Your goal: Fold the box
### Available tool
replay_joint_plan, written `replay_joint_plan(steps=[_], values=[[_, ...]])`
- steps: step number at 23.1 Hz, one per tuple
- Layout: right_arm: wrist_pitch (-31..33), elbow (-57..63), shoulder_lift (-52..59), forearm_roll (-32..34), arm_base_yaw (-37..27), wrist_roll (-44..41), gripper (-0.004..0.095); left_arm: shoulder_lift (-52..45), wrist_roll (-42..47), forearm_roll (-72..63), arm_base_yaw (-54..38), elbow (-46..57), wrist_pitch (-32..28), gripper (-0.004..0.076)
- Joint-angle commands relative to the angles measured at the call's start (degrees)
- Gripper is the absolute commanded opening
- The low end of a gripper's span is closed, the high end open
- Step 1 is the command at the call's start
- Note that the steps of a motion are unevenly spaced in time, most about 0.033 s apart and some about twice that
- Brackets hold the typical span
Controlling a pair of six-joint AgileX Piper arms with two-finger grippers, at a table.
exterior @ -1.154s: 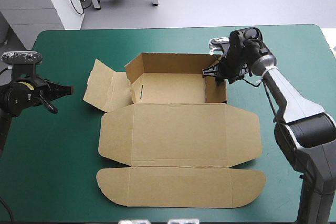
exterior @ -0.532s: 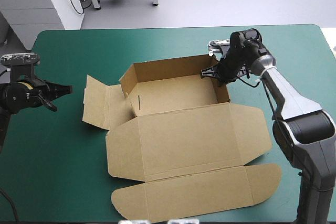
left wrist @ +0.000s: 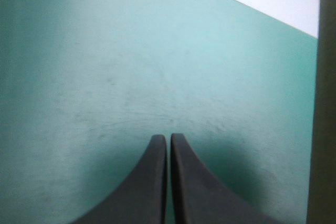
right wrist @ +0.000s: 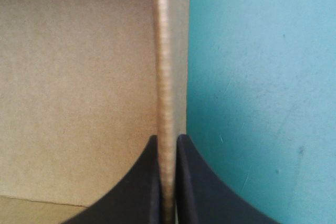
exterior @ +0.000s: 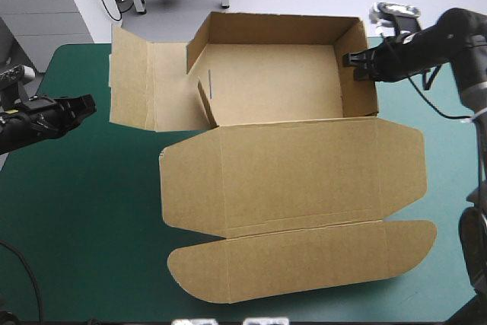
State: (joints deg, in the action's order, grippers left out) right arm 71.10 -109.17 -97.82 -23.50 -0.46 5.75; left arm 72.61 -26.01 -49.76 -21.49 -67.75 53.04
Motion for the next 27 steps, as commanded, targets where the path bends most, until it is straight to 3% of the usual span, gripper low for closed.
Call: replay_joint_plan(steps=[1, 5, 11, 16, 20, 27], values=[[0.41, -1.68, 6.6, -9.61, -4.77, 2.67, -0.002, 1.34, -6.37, -16.62, -0.08, -1.51, 3.86, 0.0009], [0.41, -1.68, 9.62, -15.81, -7.2, 4.83, -0.002, 3.46, -11.61, -28.56, 0.36, -1.51, 11.27, 0.0009], [0.41, -0.81, 11.9, -16.43, -6.71, 5.63, -0.002, 2.05, -15.68, -35.91, 4.33, -2.93, 17.8, -0.0008], [-2.61, 9.42, 15.82, -17.04, -6.54, 8.89, -0.002, -0.97, -15.56, -35.92, 4.31, -3.62, 19.3, -0.0008], [-6.42, 17.33, 17.66, -24.58, -6.54, 14.05, -0.0018, -4.53, -15.27, -35.26, 4.45, -3.62, 20.72, -0.0008], [-8.97, 17.82, 17.66, -23.71, -4.07, 15.7, -0.0017, -9.1, -12.68, -30.22, 4.45, -3.62, 20.72, -0.0008]])
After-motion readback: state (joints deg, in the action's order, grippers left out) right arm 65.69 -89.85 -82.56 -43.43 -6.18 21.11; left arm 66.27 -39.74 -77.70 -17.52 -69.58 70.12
